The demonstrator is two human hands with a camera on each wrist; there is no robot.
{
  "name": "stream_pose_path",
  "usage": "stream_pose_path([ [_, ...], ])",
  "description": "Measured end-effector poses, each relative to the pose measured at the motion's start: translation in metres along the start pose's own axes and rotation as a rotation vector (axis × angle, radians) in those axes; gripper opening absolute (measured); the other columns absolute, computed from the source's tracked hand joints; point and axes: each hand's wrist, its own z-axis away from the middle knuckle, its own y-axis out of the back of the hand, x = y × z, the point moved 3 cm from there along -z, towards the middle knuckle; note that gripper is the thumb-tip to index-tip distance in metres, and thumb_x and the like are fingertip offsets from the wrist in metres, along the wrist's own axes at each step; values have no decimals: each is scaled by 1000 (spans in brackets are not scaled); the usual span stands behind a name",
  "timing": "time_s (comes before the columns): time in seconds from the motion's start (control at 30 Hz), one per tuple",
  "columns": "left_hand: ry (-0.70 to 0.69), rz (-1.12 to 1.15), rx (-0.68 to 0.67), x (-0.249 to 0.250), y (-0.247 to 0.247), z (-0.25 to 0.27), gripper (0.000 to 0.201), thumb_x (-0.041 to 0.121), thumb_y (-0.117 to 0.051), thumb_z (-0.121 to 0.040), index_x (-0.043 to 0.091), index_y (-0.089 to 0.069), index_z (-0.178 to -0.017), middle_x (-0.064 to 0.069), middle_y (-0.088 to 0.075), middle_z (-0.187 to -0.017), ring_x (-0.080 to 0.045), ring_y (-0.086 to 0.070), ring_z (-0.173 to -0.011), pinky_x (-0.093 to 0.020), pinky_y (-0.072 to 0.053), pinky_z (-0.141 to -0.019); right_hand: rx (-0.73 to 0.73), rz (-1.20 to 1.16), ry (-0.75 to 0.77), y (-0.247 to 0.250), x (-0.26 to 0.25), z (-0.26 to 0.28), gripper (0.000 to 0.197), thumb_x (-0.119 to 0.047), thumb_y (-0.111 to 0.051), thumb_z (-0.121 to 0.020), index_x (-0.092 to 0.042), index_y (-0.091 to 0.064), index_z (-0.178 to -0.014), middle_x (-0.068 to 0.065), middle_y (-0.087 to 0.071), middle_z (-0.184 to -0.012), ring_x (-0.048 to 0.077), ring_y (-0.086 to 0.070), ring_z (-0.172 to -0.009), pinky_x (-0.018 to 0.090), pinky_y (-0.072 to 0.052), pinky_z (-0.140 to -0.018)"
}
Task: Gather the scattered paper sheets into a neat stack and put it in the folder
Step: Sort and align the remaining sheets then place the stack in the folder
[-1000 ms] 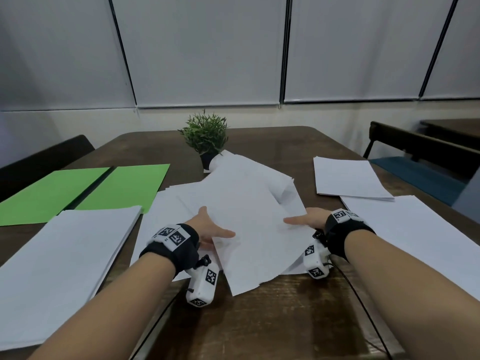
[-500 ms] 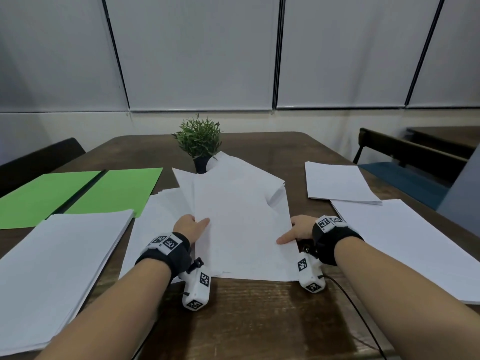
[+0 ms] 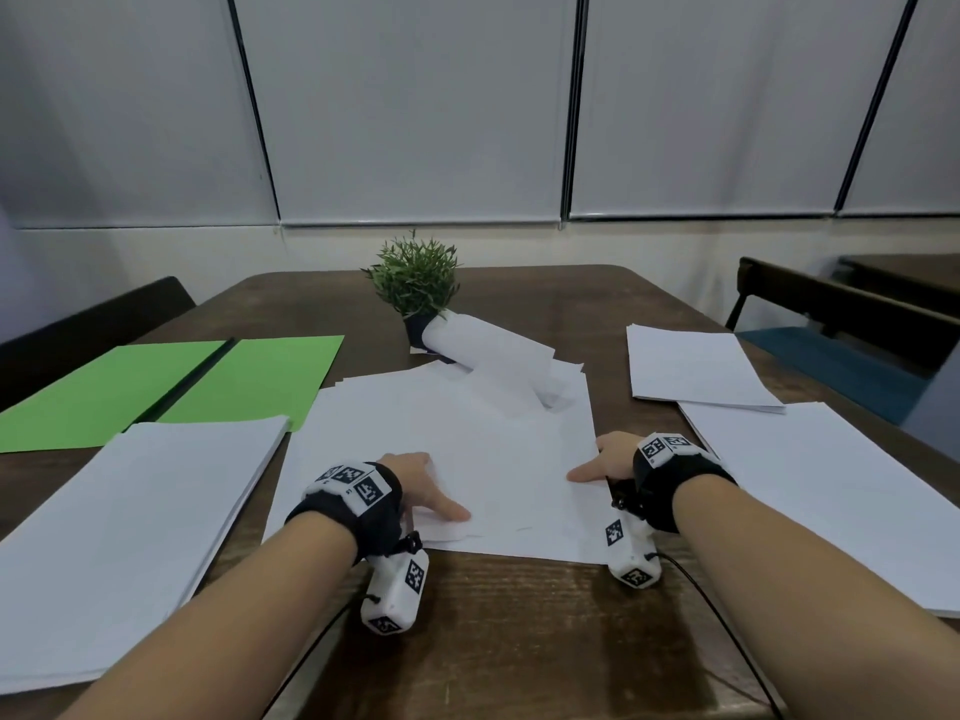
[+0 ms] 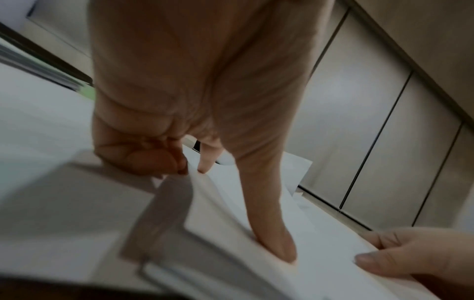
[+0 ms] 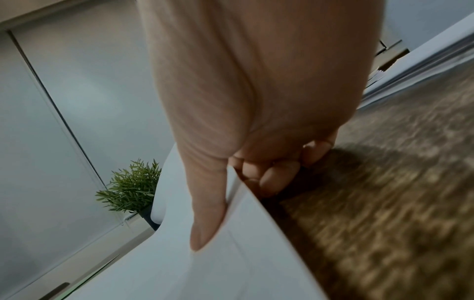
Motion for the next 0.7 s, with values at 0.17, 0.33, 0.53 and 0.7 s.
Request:
stream_pose_path([
  [0.17,9,-159,-3,6,-1,4,103,63,-80,-57,18,-36,-138,-5,-50,-135,-25,-47,-123,-34,-41,-97,-17,-4,6,-1,2,-2,71,-61,-72,-70,-17,-59,-124,0,-63,-120,24,-59,-109,42,-43,-102],
  [0.33,25,-211,-52,8,0,2,129,69,-84,-31,17,-34,-138,-6,-57,-122,-27,-53,-115,-40,-46,-99,-18,-7,21,-1,4,-5,73,-59,-75,-68,-16,-59,-124,1,-63,-120,24,-59,-109,42,-44,-102],
  [0.53,37,149,-90,4,8,2,97,50,-84,-61,12,-35,-136,-7,-56,-121,-26,-53,-113,-32,-47,-87,-60,-23,-10,9,-2,4,68,-64,-75,-66,-10,-68,-106,6,-73,-100,24,-67,-90,35,-51,-89],
  [0.7,126,371,161,-1,20,-19,74,42,-79,-74,-3,-50,-124,-19,-60,-124,-33,-58,-116,-37,-51,-85,65,-133,-137,19,-8,9,60,-72,-65,-71,-12,-57,-72,2,-66,-62,19,-59,-58,28,-46,-62],
])
